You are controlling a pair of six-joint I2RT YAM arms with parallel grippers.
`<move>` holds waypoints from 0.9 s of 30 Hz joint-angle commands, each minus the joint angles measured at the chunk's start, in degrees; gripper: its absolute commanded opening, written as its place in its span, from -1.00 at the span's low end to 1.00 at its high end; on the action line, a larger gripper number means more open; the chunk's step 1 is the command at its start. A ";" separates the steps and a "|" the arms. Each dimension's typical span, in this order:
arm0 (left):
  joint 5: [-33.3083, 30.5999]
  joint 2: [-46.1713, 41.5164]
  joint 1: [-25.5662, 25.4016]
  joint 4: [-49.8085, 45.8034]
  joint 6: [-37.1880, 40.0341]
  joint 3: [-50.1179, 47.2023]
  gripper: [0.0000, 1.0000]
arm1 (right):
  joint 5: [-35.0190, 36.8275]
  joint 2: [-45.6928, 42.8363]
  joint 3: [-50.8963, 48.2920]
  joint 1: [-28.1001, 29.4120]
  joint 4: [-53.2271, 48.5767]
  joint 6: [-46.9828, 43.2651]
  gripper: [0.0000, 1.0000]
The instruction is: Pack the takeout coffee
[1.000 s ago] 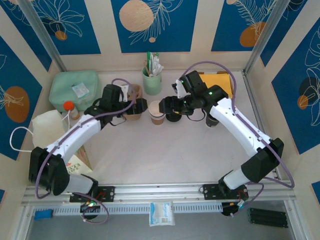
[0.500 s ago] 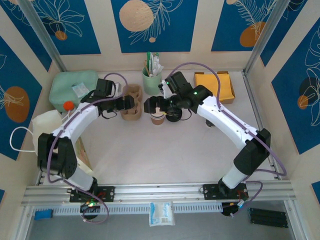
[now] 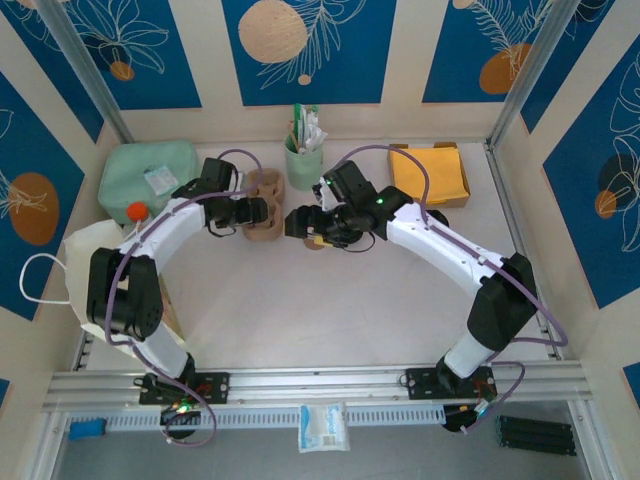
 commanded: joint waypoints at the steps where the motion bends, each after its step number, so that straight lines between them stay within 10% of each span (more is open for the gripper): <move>1: -0.91 1.00 0.62 -0.41 0.92 0.40 0.57 | -1.88 -1.19 -0.93 -0.49 1.37 0.91 0.73; 27: -3.21 2.11 0.69 0.12 1.26 -1.10 0.44 | -2.24 -1.68 -1.95 -1.25 1.97 0.94 0.63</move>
